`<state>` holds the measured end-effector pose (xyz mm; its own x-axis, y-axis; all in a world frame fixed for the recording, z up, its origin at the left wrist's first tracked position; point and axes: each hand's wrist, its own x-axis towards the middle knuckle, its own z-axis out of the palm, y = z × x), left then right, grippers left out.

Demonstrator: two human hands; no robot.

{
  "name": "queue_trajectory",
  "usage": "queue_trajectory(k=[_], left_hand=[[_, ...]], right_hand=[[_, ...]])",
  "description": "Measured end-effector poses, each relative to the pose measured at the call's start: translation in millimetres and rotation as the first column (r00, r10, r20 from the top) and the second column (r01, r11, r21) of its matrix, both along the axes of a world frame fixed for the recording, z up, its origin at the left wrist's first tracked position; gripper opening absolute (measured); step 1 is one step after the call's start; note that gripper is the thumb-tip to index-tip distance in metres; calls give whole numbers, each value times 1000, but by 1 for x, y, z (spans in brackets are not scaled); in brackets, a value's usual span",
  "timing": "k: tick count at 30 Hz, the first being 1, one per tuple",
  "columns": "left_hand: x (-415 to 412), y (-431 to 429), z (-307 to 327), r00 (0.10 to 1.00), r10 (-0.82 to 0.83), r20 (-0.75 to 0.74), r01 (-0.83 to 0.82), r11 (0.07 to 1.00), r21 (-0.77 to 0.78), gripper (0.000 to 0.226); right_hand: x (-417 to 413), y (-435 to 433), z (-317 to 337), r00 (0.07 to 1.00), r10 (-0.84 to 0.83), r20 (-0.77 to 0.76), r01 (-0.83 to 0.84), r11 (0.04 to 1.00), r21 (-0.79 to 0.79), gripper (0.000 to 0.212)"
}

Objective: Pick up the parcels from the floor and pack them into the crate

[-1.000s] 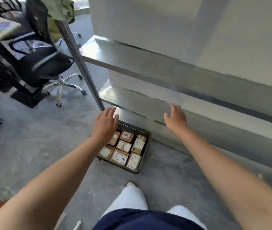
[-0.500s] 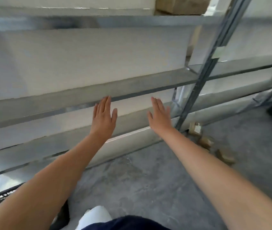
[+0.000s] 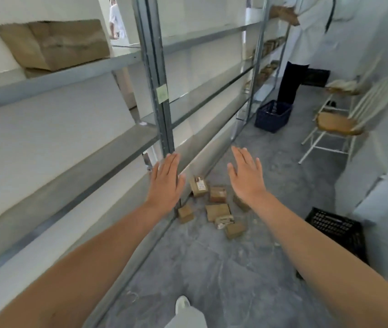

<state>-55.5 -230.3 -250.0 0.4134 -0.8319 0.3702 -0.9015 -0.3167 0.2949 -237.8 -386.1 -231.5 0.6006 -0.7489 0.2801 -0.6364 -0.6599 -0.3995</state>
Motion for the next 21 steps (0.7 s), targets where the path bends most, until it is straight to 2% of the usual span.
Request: queue_trajectory(k=[3, 9, 12, 16, 21], left_hand=[[21, -57, -22, 996, -72, -46, 72, 997, 3, 54], [75, -152, -68, 976, -32, -214, 40, 999, 31, 53], [106, -184, -90, 964, -17, -264, 44, 994, 100, 52], [140, -239, -104, 963, 10, -269, 43, 980, 193, 52], [146, -315, -123, 957, 18, -289, 56, 967, 247, 51]], right_hand=[[-8, -51, -10, 994, -106, -28, 106, 994, -2, 52], [8, -144, -49, 947, -248, -204, 269, 960, 79, 52], [29, -177, -76, 923, -259, -284, 307, 941, 139, 52], [56, -207, -105, 914, -291, -284, 365, 894, 260, 48], [61, -265, -137, 920, -218, -326, 317, 902, 294, 50]])
